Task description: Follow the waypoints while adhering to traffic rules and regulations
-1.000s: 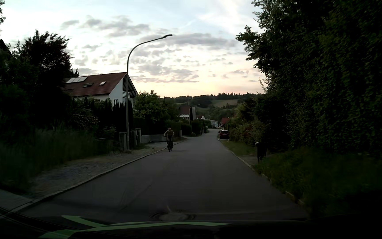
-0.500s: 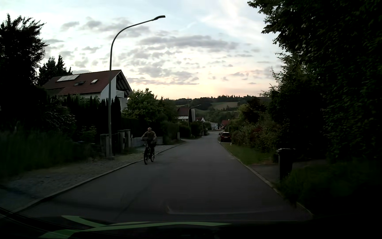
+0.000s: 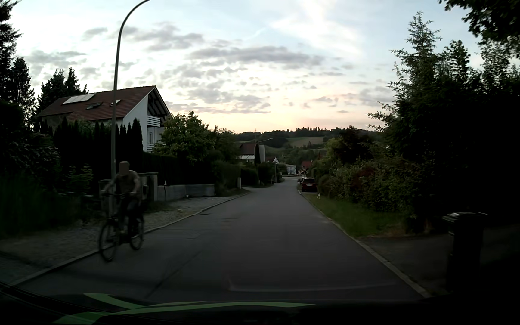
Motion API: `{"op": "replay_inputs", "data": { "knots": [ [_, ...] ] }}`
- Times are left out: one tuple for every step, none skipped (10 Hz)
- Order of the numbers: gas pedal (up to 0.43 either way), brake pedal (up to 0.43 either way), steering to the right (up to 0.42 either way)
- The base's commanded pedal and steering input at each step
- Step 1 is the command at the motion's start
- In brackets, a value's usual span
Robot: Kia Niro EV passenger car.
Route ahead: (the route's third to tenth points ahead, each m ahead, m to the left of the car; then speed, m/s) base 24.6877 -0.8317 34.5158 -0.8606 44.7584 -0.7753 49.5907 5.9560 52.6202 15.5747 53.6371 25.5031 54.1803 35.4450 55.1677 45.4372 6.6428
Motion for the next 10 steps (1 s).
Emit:
{"op": "replay_inputs", "data": {
  "knots": [
    [0.000,0.000,-0.004],
    [0.000,0.000,-0.004],
    [0.000,0.000,-0.004],
    [0.000,0.000,-0.003],
    [0.000,0.000,-0.002],
    [0.000,0.000,-0.002],
    [0.000,0.000,-0.001],
    [0.000,0.000,0.000],
    [0.000,0.000,0.000],
    [0.000,0.000,0.000]
  ]
}}
